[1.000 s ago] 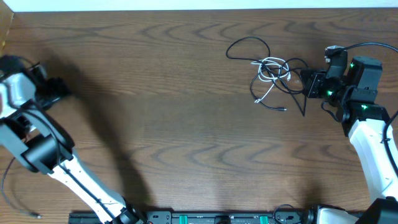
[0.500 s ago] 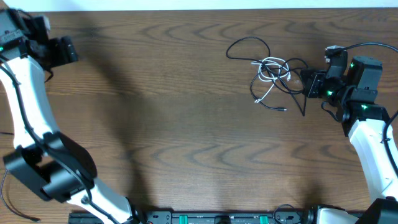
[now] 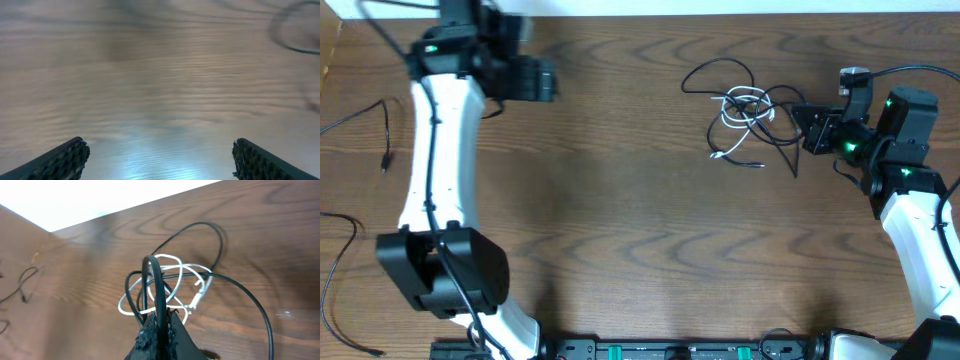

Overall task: Untangle cables
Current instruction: 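Move the left gripper to the white cable loop beside the right gripper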

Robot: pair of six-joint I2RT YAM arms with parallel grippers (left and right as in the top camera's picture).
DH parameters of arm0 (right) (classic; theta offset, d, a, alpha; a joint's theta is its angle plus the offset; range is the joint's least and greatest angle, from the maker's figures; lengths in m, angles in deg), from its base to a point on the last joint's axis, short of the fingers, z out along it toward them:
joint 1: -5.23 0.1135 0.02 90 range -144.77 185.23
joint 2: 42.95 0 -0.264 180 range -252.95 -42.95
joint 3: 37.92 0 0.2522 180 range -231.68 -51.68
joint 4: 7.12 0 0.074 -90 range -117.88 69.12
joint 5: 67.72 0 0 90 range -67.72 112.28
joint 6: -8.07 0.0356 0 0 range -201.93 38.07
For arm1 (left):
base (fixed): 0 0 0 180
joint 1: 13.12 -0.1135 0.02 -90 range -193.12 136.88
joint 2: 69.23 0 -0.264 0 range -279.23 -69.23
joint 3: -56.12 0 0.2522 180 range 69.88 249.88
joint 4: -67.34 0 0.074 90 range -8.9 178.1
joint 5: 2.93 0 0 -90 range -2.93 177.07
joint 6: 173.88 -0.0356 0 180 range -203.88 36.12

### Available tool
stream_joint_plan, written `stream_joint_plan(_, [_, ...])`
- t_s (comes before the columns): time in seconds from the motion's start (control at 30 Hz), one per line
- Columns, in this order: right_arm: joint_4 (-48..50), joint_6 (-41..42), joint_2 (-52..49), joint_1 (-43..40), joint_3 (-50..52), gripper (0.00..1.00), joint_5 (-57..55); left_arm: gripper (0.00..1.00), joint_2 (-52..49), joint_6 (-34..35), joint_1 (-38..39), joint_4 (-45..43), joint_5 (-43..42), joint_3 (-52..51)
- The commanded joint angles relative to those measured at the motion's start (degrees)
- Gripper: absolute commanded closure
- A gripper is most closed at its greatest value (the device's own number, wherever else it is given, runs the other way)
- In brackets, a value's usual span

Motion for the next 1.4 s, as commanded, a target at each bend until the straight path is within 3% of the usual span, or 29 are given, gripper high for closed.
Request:
stream_joint_plan(0.0, [0.7,0.3,0.9,-0.2,-0.5,0.99,7.5,0.07,-0.4,-0.8,4.9,-0.6,-5.0,0.3])
stream_joint_plan(0.33, [0.6,-3.4,0.9,-0.2,-0.5,0.99,11.5,0.07,-0.4,-0.8,18.4,-2.9,-5.2,0.3])
stream_joint_plan(0.77, [1.0,-2.9,0.9,-0.2,-0.5,0.99,9.7,0.07,-0.4,-0.8,27.1,-2.9,-5.2,0.3])
stream_joint_plan(0.97, [4.0,10.5,0.9,-0.2,-0.5,0.99,10.2,0.07,-1.3,-2.8,28.4,-4.5,-5.2,-0.6])
stream_joint_plan(1.2, [12.9,33.2,0.9,-0.2,-0.5,0.99,15.0,0.06,-1.3,-15.6,28.7,-6.4,-5.2,-1.6])
stream_joint_plan(1.37, [19.6,47.3,0.9,-0.2,-0.5,0.99,19.4,0.06,-1.3,-30.6,29.2,-6.4,-6.5,-1.6])
